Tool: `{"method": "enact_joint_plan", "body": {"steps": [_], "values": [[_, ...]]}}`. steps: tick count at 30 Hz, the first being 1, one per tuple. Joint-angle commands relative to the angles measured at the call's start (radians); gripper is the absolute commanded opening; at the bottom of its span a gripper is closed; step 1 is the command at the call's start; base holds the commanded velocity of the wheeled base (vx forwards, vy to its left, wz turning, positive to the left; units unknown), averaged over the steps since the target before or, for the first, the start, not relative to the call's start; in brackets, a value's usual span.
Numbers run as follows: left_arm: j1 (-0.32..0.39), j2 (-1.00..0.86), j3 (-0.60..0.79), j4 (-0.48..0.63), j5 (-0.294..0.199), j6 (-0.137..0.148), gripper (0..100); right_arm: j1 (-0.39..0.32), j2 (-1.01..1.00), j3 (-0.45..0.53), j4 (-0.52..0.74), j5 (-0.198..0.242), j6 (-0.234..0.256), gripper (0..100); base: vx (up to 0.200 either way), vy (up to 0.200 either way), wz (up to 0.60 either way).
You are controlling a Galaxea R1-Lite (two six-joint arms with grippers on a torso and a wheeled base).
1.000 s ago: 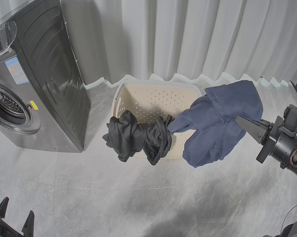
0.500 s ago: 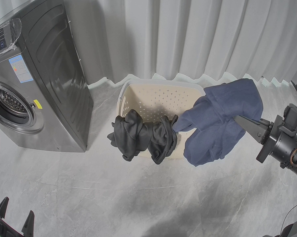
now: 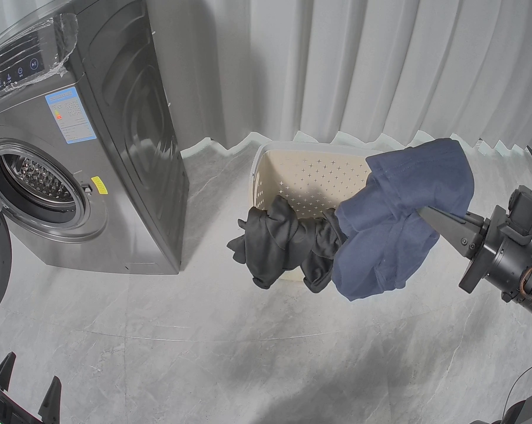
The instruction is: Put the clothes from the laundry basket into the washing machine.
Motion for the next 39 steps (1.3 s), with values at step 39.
{"method": "enact_joint_plan", "body": {"steps": [39], "values": [[0.000,-0.017,0.016,0.000,0.000,0.000,100,0.010,0.007,0.004,0.000,0.023,0.000,0,-0.021,0.118,0.00]]}}
